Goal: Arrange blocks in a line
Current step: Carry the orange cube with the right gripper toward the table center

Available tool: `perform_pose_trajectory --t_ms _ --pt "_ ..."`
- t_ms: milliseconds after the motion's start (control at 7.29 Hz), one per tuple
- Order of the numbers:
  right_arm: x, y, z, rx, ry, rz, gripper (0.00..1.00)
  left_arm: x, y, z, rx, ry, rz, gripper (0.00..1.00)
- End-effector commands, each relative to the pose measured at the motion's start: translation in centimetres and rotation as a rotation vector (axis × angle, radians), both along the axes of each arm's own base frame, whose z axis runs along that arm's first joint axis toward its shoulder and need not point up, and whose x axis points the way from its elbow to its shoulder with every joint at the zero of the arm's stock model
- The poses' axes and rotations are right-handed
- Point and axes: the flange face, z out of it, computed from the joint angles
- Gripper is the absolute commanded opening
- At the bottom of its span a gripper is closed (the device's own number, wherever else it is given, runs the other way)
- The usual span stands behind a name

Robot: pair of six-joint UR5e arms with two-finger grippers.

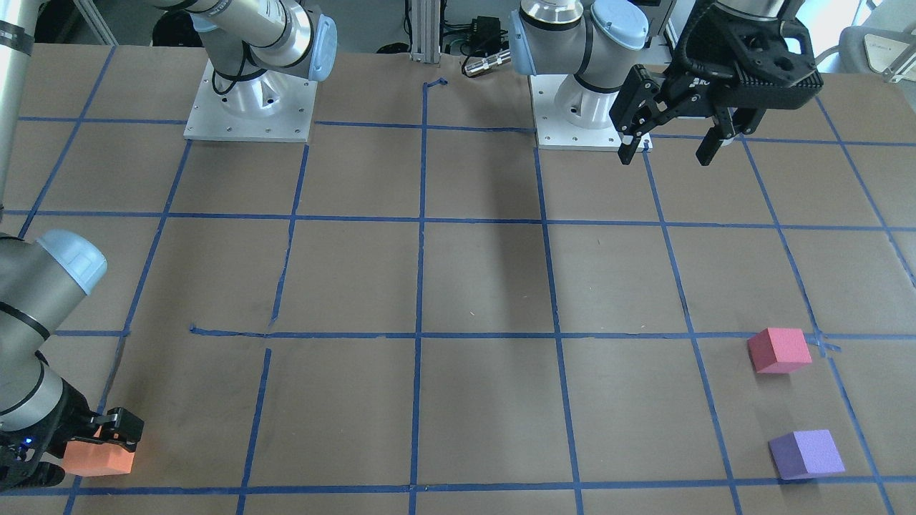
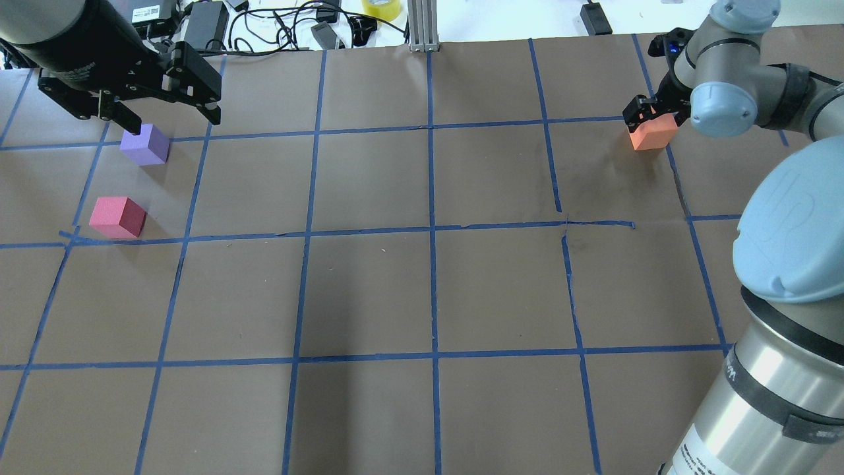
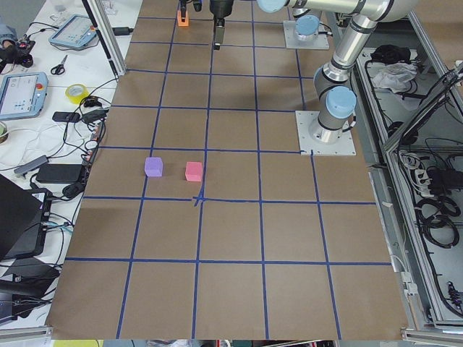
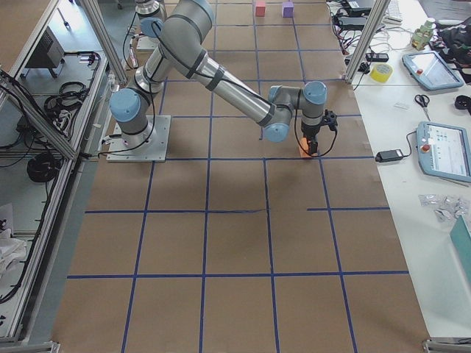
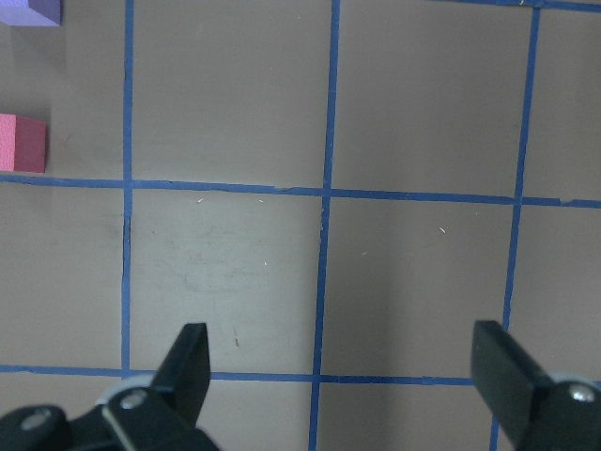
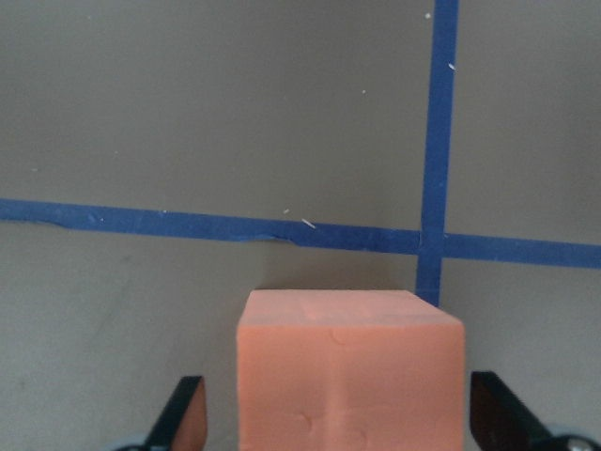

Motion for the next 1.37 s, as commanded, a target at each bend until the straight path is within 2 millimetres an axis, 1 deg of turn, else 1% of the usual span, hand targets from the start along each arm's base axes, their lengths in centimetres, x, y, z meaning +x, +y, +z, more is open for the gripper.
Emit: perform_pose_trajectory --t_ms 0,137,275,412,549,686,824,1098,1235 --pt "0.1 -0.1 -0.5 -0.001 -0.011 -0.010 0.79 0.0 0.0 -0.2 -0.005 0.001 0.006 1.00" --pt "0.1 -0.1 -0.6 -0.001 -0.014 -0.013 0.37 0.0 0.1 0.0 -0.008 0.001 0.009 1.00" --pt "0.2 -0.1 -0.5 -0.001 -0.015 -0.009 0.14 -0.1 0.1 -0.1 -0.007 0.001 0.007 1.00" --pt "0.2 0.0 0.4 -0.006 -0.012 -0.013 0.00 0.0 0.0 -0.1 -0.007 -0.001 0.008 1.00" --pt "0.7 -0.3 2.1 -0.025 -0.005 -0.008 0.00 0.0 0.0 -0.2 -0.005 0.001 0.006 1.00" --pt "1.8 -0.2 5.2 -0.034 -0.007 -0.019 0.00 0.0 -0.1 -0.3 -0.004 0.001 0.007 1.00" --pt "5.0 0.2 7.3 -0.006 -0.035 -0.076 0.00 0.0 -0.2 -0.3 -0.004 0.001 0.007 1.00" --pt "15.2 1.7 10.4 -0.008 -0.053 -0.071 0.00 0.0 0.0 -0.1 -0.009 0.000 0.003 1.00" --pt "20.0 2.6 10.3 0.010 -0.082 -0.145 0.00 0.0 -0.1 -0.2 -0.005 0.001 0.007 1.00"
